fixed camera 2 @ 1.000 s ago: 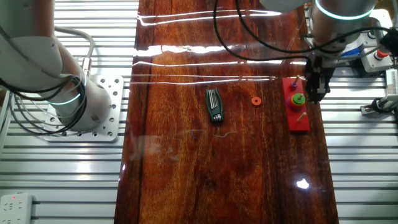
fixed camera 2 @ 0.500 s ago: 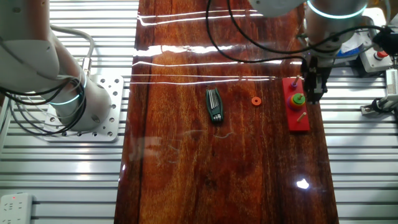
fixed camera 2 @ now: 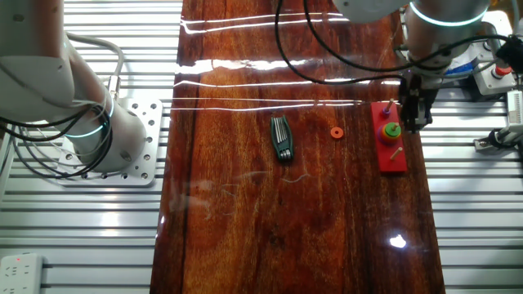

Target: Take out one Hanoi block and throw it aside

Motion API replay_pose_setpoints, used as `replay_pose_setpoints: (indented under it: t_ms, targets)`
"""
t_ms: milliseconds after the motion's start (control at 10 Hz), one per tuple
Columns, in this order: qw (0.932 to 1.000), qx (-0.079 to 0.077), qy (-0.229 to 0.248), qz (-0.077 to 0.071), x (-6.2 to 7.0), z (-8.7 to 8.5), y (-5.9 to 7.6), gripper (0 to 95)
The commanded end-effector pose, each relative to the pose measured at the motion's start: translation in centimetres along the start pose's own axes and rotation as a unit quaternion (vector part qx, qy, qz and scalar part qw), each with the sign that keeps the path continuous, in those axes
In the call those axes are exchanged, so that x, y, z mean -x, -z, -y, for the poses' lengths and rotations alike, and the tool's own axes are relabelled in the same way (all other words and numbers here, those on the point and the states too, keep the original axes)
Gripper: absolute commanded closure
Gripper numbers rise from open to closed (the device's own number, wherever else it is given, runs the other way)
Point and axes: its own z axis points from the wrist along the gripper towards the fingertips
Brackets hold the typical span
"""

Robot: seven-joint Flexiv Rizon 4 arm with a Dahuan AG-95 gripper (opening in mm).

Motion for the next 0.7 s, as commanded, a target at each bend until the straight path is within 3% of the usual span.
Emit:
replay_pose_setpoints:
  t_ms: [100, 300, 500, 700]
  targets:
    - [0.9986, 0.01, 0.045, -0.023, 0.31, -0.14, -0.25, 95.0]
    - [0.9984, 0.02, 0.047, -0.024, 0.31, -0.14, -0.25, 95.0]
    - [0.9986, 0.025, 0.037, -0.03, 0.31, -0.14, -0.25, 95.0]
    - [0.9977, 0.041, 0.033, -0.042, 0.31, -0.14, -0.25, 95.0]
